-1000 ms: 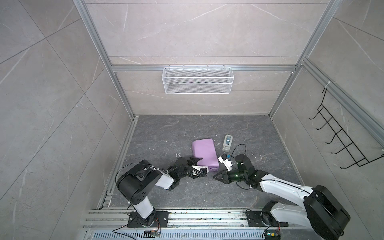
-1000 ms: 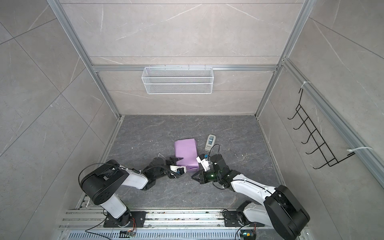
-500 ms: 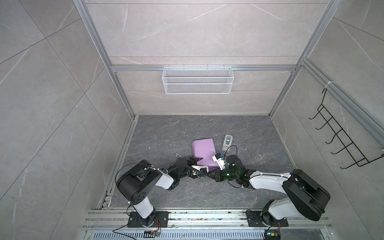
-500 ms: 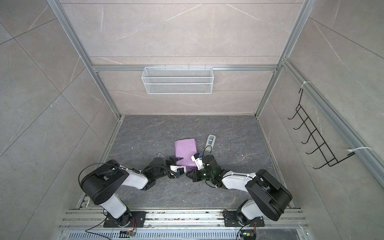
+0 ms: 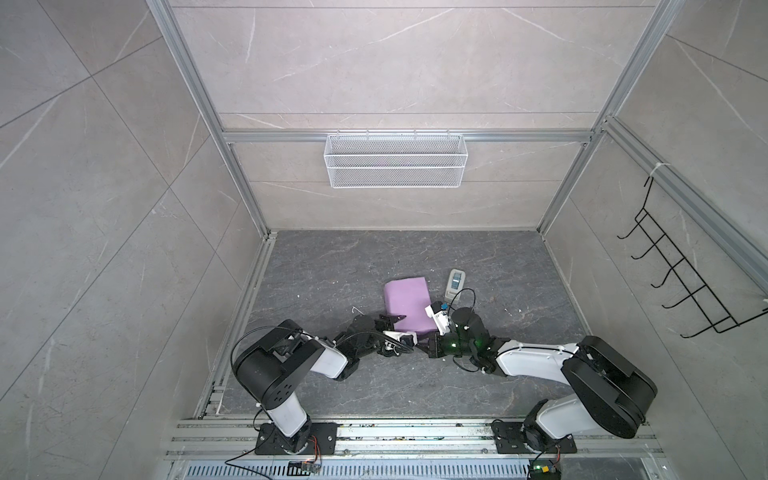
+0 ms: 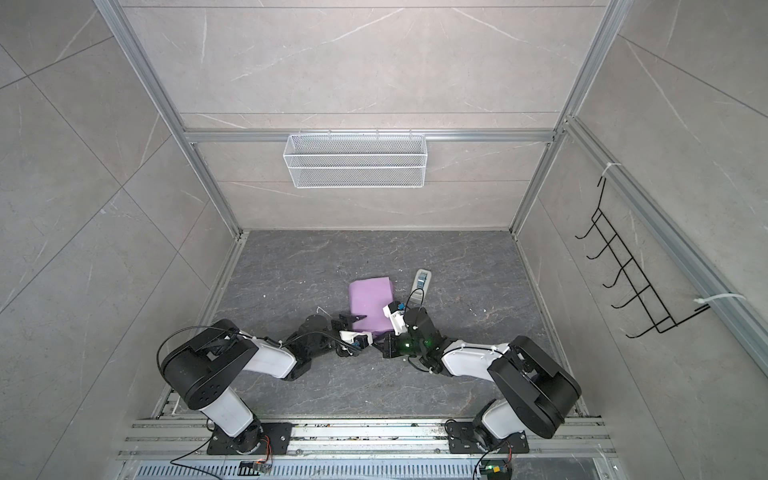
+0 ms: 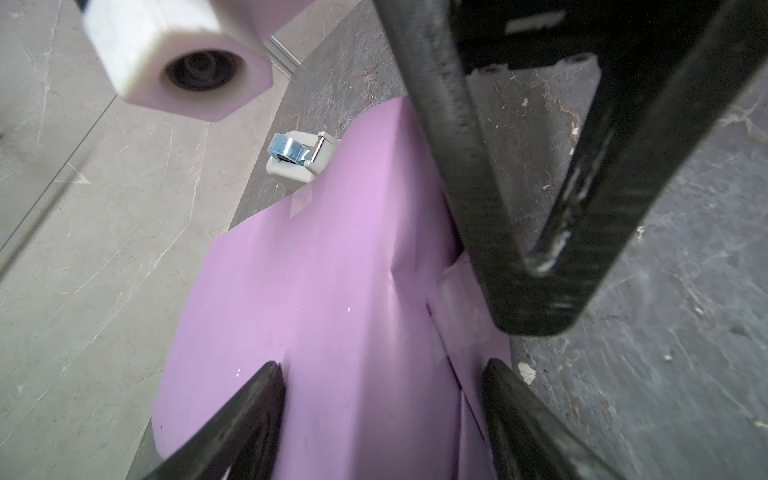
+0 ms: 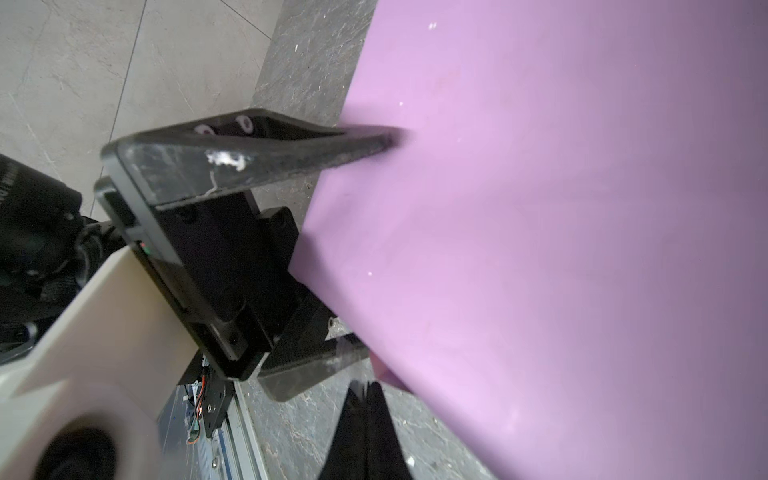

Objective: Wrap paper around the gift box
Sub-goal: 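Carry the right gripper back to the box end beside the left gripper, then press the right gripper on the folded flap while the left gripper holds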

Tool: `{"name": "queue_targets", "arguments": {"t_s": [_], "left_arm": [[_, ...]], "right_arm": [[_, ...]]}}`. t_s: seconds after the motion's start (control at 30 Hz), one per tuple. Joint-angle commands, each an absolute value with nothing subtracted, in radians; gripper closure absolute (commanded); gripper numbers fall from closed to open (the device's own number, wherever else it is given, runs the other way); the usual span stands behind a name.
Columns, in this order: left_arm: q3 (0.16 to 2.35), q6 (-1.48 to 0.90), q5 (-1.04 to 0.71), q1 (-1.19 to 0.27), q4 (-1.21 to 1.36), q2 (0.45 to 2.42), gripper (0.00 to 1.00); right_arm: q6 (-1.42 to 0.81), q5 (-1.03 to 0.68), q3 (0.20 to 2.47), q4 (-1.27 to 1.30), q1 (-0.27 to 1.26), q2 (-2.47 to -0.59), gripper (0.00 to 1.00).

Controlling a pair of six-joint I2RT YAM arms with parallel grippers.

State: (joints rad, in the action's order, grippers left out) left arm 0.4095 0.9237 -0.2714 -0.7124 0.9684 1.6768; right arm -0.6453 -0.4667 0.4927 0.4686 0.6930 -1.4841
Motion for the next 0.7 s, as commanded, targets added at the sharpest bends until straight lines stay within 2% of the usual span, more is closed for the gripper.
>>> {"name": "queue_targets", "arguments": {"t_s": [0.0,0.67], "left_arm": [[0.419,0.893,-0.275,-0.702,0.904,1.709,0.24],[0.420,0.893,-0.275,-0.703,0.900,1.712,0.24]], "right_arm": [[-0.663,-0.442,0.518,0.487,0.698,-1.494,1.00],[-0.644,-0.486,0.503,0.491,0.698,-1.441,1.00]]}}
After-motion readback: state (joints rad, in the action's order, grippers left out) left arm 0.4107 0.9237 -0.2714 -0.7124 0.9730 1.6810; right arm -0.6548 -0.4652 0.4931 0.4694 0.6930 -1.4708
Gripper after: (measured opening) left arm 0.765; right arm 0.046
